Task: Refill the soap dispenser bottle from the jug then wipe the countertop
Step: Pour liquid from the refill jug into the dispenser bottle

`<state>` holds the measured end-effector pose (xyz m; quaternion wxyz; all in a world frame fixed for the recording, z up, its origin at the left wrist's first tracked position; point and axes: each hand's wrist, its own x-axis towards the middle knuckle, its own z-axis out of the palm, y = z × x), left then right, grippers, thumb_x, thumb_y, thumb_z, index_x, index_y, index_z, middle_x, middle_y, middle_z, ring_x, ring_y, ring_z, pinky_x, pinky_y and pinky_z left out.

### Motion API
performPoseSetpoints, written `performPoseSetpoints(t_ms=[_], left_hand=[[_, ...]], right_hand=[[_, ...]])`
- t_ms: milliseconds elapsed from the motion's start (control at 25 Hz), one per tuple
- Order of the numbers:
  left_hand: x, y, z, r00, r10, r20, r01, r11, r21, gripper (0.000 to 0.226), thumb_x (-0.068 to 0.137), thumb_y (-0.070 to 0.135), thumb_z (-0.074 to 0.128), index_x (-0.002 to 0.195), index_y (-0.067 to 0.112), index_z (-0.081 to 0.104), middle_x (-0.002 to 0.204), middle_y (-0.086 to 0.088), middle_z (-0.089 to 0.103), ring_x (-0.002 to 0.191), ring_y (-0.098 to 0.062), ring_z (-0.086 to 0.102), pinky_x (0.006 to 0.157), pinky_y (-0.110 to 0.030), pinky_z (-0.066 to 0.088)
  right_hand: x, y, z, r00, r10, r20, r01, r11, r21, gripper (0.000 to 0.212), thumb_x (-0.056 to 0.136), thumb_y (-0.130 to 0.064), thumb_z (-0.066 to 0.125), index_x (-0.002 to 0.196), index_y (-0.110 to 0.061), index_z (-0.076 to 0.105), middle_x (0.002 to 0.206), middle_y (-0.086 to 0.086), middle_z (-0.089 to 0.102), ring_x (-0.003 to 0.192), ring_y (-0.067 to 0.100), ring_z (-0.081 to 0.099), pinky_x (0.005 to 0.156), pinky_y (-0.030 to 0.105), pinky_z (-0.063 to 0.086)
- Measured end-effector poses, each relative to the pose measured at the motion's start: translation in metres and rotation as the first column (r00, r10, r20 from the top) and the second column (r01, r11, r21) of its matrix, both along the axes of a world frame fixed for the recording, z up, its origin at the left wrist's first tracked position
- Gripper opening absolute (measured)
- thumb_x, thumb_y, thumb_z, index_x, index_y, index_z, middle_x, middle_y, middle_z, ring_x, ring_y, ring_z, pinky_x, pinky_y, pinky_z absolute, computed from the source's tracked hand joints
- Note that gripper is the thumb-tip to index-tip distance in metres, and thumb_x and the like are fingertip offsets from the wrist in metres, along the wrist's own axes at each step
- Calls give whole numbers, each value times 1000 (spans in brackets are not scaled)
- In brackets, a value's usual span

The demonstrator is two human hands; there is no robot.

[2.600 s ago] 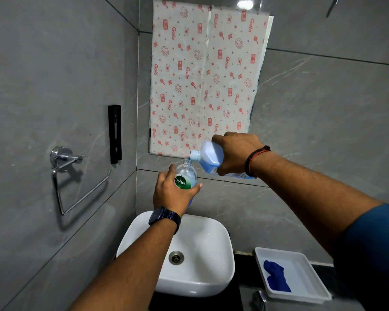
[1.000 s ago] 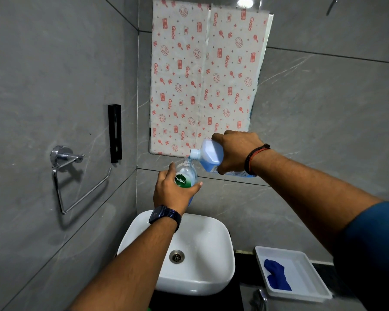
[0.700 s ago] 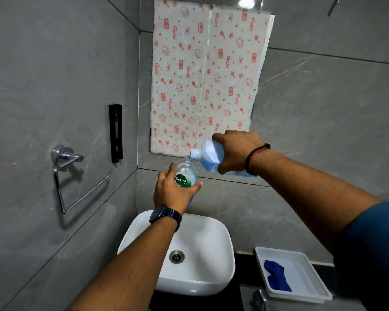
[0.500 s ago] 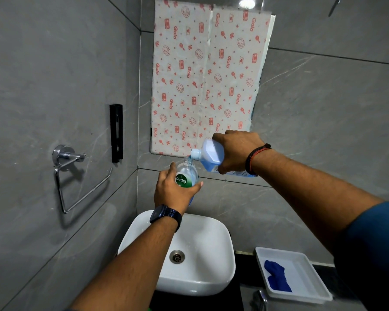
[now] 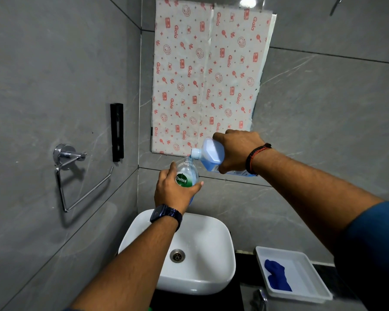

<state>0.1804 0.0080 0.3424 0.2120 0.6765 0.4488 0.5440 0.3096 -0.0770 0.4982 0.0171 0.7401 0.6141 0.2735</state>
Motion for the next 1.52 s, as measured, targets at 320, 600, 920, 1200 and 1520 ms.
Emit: performPoseSetpoints(t_ms=[320,600,920,1200,1520], left_hand=[[0,1,-1,1000,1,-2,-1,1000,2,103,47,63,79,133,22,41,117,-5,53,101,-25,56,70,-30,47],[0,2,-3,1000,-2,-8,2,1000,-3,103,47,64,78,134,23,40,116,-5,52,101,-25,56,71,-31,48],[0,1,-2,1000,-8,-6,8,1000,5,103,46,64,78,133,23,41,115,-5,52,100,-24,56,71,-27,44],[1,1,0,1000,-5,-8,5,1000,11,103,46,64,78,133,23,41,115,-4,53,100,-25,56,75,-33,50],[1,1,-1,1000,-4,-14,4,1000,9,104,46,65,78,134,23,40,117,-4,52,101,-25,56,73,-32,49]], right_hand=[[-1,-1,1,1000,0,9,0,1000,0,75,55,-54,77,118,-30,46,99,-1,59,81,18,49,60,31,41],[-3,-2,1,1000,-7,11,7,1000,-5,76,55,-53,78,120,-29,45,101,0,59,80,17,45,62,31,41],[-3,-3,1,1000,-4,7,4,1000,-6,76,55,-54,78,120,-29,46,102,0,60,80,18,46,63,31,40],[-3,-6,3,1000,-11,9,11,1000,-3,75,56,-54,78,118,-29,46,98,-1,58,78,17,44,61,30,39],[-3,-5,2,1000,-5,2,5,1000,-8,74,56,-53,79,118,-29,46,98,-1,58,79,17,45,61,31,40]])
